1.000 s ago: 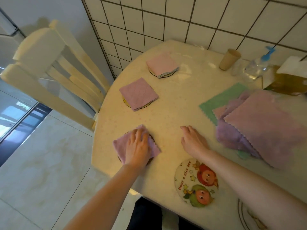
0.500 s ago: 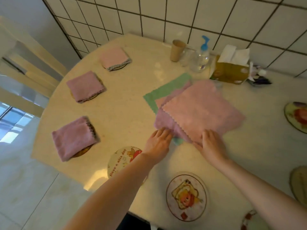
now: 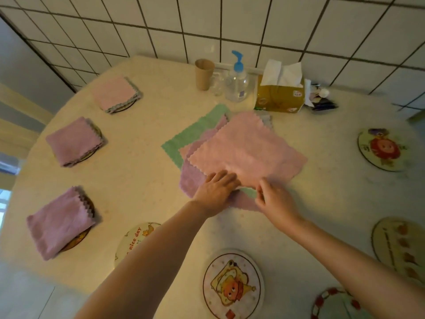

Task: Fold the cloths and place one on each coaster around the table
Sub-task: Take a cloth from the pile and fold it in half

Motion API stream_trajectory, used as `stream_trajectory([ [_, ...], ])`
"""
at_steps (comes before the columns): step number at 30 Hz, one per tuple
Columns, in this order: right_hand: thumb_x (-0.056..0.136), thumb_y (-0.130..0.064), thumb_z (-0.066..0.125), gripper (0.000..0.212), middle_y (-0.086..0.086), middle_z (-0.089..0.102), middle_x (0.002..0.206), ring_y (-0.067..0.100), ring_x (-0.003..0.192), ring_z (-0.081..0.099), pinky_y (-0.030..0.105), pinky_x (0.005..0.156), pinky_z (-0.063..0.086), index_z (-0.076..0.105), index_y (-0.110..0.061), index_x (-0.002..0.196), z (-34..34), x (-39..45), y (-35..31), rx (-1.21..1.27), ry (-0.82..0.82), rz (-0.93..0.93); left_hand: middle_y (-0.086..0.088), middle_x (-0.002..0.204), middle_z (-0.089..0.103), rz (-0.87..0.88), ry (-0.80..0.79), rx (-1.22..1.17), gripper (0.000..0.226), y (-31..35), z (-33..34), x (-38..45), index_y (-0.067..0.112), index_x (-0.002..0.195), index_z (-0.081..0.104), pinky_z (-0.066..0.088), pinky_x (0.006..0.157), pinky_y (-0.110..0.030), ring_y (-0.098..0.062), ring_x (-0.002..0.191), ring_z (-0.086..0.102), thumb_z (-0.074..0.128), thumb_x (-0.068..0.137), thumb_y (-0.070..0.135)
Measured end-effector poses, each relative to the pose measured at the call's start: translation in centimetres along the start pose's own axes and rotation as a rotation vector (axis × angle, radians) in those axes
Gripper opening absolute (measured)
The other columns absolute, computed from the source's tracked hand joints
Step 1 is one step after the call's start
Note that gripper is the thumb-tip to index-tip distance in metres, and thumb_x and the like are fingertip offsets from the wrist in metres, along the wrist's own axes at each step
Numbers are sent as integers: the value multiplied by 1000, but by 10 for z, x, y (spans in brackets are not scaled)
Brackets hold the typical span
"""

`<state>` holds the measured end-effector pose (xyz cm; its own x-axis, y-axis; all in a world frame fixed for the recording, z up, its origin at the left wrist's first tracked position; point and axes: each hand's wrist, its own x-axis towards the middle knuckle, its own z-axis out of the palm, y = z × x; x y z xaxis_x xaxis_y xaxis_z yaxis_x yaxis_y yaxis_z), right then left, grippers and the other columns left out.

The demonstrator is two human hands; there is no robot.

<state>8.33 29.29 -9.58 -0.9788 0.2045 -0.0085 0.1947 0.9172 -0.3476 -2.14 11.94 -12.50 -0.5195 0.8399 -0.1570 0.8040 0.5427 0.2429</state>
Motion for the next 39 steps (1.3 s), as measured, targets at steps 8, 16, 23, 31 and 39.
stream_trajectory([
  [8,92,-11,57,1,-1,62,86,10,79,58,19,68,41,58,-11,92,-67,53,8,519,49,-50,-3,129,59,-349,271,-311,37,-41,-33,30,22,117,67,39,105,-36,-27,122,51,65,80,24],
  [16,87,-27,66,15,-2,69,78,9,68,61,29,65,50,70,-15,94,-106,81,7,301,273,34,-17,103,70,-635,485,-530,23,-93,-92,35,12,102,71,55,80,-40,-34,95,66,53,88,9],
  [23,99,-27,46,7,-10,61,80,8,62,69,37,45,53,50,-22,96,-127,94,-43,565,380,7,-1,84,62,-575,867,-747,18,-98,-172,1,11,95,66,55,77,-33,-23,86,62,49,91,7],
  [31,98,-21,45,10,10,60,83,23,74,61,43,67,53,50,-12,98,-115,60,-112,627,421,-246,-1,110,67,-580,1034,-312,24,-90,-189,-126,10,111,66,37,86,-18,-15,101,57,50,94,14],
  [39,98,-24,46,11,-1,59,81,11,69,55,37,58,47,51,-14,99,-39,-54,-139,471,194,-288,-13,120,62,-432,805,-190,23,-69,-84,-283,3,110,66,44,101,-36,-26,118,55,59,88,7],
])
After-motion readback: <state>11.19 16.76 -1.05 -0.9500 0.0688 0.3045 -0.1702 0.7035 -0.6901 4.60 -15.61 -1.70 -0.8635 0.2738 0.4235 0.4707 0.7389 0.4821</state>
